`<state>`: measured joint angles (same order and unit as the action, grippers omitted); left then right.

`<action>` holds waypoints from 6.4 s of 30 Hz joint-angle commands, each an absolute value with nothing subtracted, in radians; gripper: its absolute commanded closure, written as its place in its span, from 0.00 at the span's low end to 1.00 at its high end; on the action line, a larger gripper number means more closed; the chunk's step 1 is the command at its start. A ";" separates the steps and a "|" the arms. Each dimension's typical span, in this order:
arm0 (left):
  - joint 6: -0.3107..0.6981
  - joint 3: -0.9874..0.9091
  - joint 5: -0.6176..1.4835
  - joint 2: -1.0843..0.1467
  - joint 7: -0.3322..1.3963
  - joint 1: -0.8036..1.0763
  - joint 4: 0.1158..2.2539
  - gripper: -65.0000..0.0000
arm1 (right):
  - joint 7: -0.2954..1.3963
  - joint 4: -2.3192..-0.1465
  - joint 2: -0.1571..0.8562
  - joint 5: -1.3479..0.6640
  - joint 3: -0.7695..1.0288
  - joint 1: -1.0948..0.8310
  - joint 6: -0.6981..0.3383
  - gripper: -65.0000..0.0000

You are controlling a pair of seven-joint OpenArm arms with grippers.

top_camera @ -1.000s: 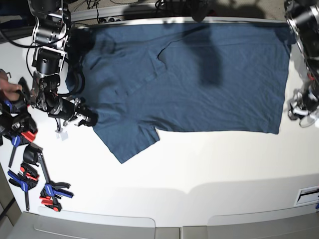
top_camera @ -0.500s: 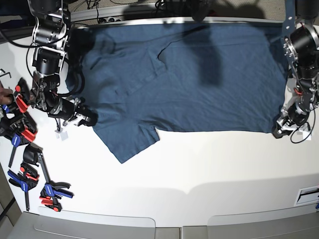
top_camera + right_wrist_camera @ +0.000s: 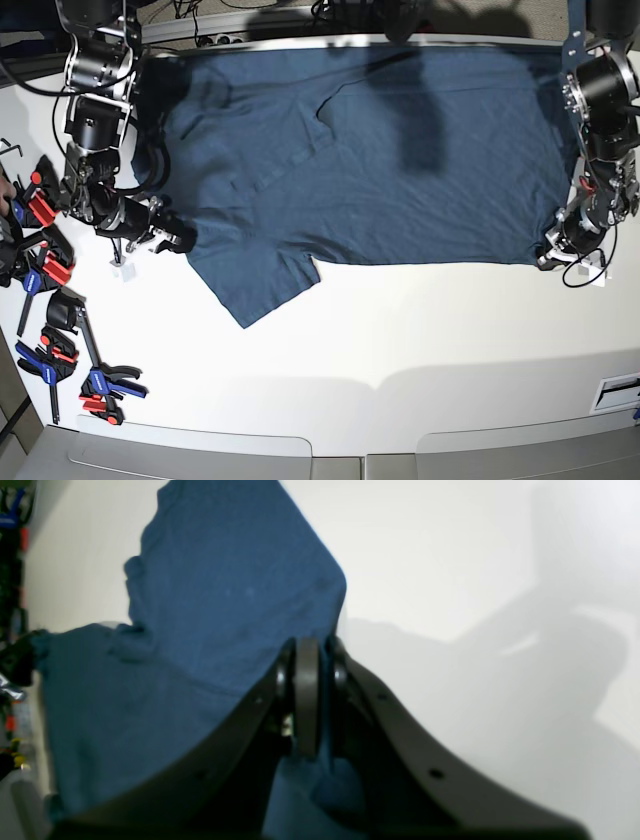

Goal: Fold the T-shirt properly
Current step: 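Reach the left gripper to the opposite hem corner and grasp it, then lift the hem with both grippers and fold it toward the collar, then release the hem and move the right gripper to the folded sleeve, then grasp the shirt's sleeve end with the right gripper and fold it inward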

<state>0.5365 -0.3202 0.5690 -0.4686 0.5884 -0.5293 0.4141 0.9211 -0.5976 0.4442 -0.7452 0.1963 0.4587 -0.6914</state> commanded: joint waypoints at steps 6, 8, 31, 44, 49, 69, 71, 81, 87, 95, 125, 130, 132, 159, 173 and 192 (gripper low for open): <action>0.614 -0.317 0.672 -0.537 0.689 -0.543 0.452 1.00 | 1.028 -0.694 0.476 -0.891 0.196 0.479 -0.698 1.00; 0.657 -0.318 0.752 -0.560 0.743 -0.535 0.473 1.00 | 1.066 -0.733 0.480 -0.913 0.196 0.479 -0.698 1.00; 0.675 -0.455 1.001 -0.665 0.921 -0.025 1.146 1.00 | 1.264 -1.477 0.481 -1.011 0.430 -0.017 -0.698 1.00; 0.636 -0.543 1.001 -0.662 0.935 0.203 1.241 1.00 | 1.389 -1.505 0.473 -1.208 0.622 -0.213 -0.698 1.00; 0.636 -0.543 1.001 -0.660 0.935 0.213 1.241 1.00 | 1.389 -1.505 0.474 -1.208 0.622 -0.228 -0.698 1.00; 0.640 -0.868 1.001 -0.705 0.935 0.213 1.531 0.73 | 1.384 -1.522 0.495 -1.338 0.649 -0.156 -0.698 0.68; 0.640 -0.878 1.000 -0.705 0.935 0.213 1.543 0.73 | 1.366 -1.522 0.492 -1.330 0.649 -0.119 -0.698 0.68; 0.640 -0.878 1.000 -0.696 0.934 0.216 1.543 0.73 | 1.147 -1.507 0.473 -0.988 0.623 0.039 -0.698 0.68; 0.640 -0.878 0.999 -0.696 0.934 0.216 1.543 0.73 | 1.049 -1.399 0.473 -0.837 0.465 0.081 -0.698 0.68; 0.640 -0.878 0.997 -0.696 0.935 0.216 1.543 0.73 | 0.867 -1.286 0.464 -0.676 0.230 0.083 -0.698 0.66; 0.640 -0.878 0.997 -0.696 0.936 0.216 1.543 0.73 | 0.714 -1.296 0.299 -0.367 0.171 0.083 -0.401 0.65; 0.640 -0.878 0.997 -0.696 0.944 0.216 1.543 0.73 | 0.715 -1.359 0.299 -0.369 0.172 0.083 -0.401 0.65; 0.640 -0.878 0.997 -0.696 0.944 0.220 1.543 0.73 | 0.716 -1.391 0.299 -0.369 0.172 0.083 -0.401 0.65; 0.640 -0.878 0.996 -0.693 0.920 0.250 1.543 0.73 | 0.746 -1.276 0.290 -0.419 0.172 0.083 -0.360 0.71; 0.640 -0.878 0.993 -0.693 0.920 0.250 1.543 0.73 | 0.903 -1.338 0.291 -0.534 0.173 0.081 -0.513 1.00; 0.640 -0.878 0.971 -0.693 0.918 0.250 1.543 0.73 | 1.079 -1.938 0.291 -0.666 0.173 -0.329 -0.551 1.00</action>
<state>0.6361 -0.8700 0.9527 -0.6621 0.9436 0.2569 1.5276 1.1004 -1.9171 0.2821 -0.6491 0.1661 -0.3401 -0.5484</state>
